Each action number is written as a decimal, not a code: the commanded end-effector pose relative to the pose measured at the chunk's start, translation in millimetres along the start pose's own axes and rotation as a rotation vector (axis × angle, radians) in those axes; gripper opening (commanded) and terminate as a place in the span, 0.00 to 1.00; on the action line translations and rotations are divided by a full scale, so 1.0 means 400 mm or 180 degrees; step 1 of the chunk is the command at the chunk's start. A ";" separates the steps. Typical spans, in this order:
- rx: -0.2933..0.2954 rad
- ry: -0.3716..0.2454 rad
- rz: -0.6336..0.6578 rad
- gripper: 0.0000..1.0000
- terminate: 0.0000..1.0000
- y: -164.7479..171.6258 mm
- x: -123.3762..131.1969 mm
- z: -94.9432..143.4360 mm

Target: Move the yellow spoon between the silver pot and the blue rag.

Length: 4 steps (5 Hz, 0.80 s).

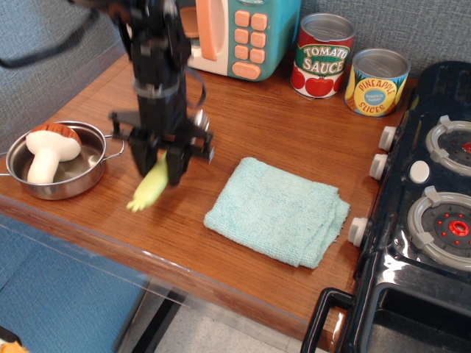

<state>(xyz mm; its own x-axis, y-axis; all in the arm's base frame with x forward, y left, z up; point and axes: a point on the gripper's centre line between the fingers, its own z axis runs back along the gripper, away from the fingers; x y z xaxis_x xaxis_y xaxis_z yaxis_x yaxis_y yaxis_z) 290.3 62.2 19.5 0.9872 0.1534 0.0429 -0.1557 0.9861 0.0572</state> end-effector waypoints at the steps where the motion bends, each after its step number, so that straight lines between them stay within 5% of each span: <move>1: -0.0060 0.0065 -0.0127 0.00 0.00 0.015 -0.019 -0.026; 2: -0.0083 0.0032 -0.0215 1.00 0.00 0.016 -0.022 -0.007; 4: -0.0221 -0.0284 -0.0193 1.00 0.00 0.047 -0.050 0.128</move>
<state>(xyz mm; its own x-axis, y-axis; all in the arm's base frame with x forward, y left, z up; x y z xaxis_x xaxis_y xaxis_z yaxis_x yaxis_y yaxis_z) 264.7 69.8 57.2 0.9919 0.0945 0.0845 -0.0934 0.9955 -0.0168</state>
